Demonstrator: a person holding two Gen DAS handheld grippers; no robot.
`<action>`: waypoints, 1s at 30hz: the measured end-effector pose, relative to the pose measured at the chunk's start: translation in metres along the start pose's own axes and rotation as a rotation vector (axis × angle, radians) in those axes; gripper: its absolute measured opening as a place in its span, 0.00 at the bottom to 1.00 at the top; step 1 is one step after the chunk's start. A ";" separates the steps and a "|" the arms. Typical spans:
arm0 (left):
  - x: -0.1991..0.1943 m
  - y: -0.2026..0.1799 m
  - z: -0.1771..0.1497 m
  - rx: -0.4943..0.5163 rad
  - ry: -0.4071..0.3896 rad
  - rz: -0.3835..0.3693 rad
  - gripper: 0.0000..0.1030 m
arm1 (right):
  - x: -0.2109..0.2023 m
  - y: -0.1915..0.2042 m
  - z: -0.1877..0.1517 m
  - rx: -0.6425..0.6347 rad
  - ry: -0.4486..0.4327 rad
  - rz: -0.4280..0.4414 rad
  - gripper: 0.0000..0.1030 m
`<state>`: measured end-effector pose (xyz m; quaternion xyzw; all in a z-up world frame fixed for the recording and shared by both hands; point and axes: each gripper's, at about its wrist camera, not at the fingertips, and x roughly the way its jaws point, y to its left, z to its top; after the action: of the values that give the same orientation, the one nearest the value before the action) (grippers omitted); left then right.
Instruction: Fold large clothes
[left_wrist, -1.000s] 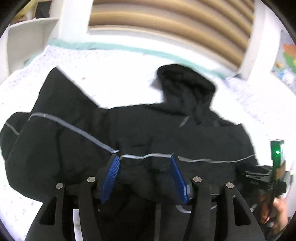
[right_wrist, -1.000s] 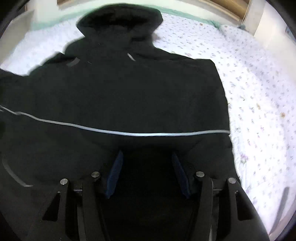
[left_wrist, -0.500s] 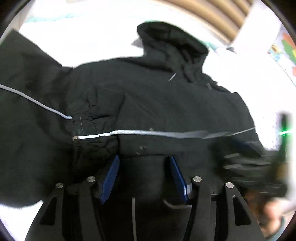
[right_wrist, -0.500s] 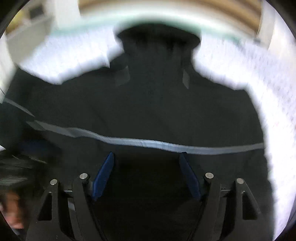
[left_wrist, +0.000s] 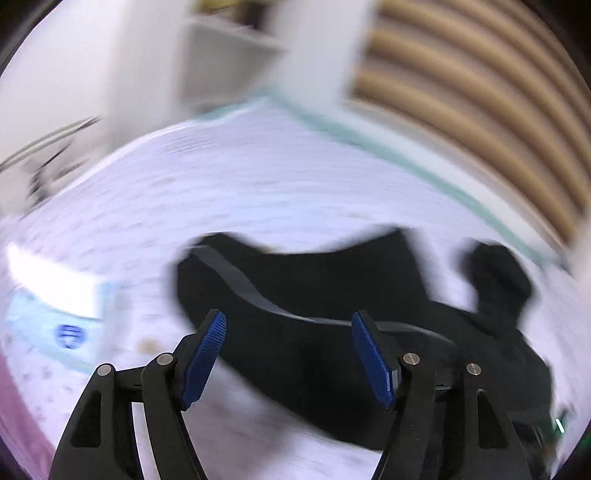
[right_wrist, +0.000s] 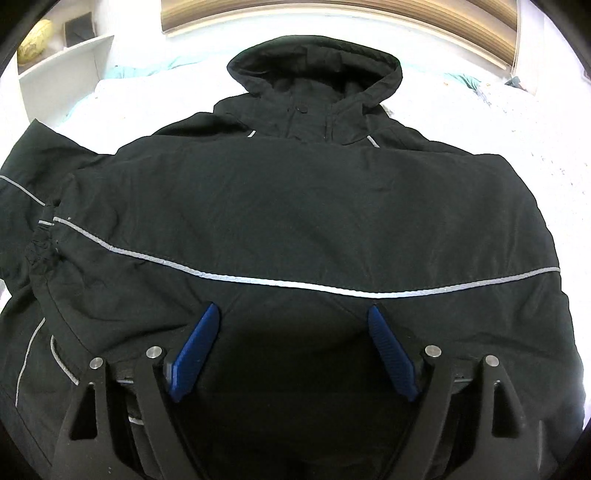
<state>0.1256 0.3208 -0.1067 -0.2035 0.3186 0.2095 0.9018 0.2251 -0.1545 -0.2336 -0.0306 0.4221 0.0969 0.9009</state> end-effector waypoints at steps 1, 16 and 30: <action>0.014 0.021 0.004 -0.034 0.023 0.040 0.70 | -0.001 0.000 0.000 -0.001 -0.001 0.000 0.84; 0.119 0.061 0.009 -0.187 0.150 -0.027 0.26 | -0.001 0.001 -0.002 0.000 -0.008 -0.002 0.84; 0.067 0.029 0.010 0.059 -0.039 0.359 0.19 | -0.002 0.002 -0.002 0.005 -0.014 -0.003 0.85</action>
<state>0.1633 0.3661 -0.1504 -0.1129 0.3381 0.3616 0.8615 0.2223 -0.1528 -0.2333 -0.0285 0.4157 0.0946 0.9041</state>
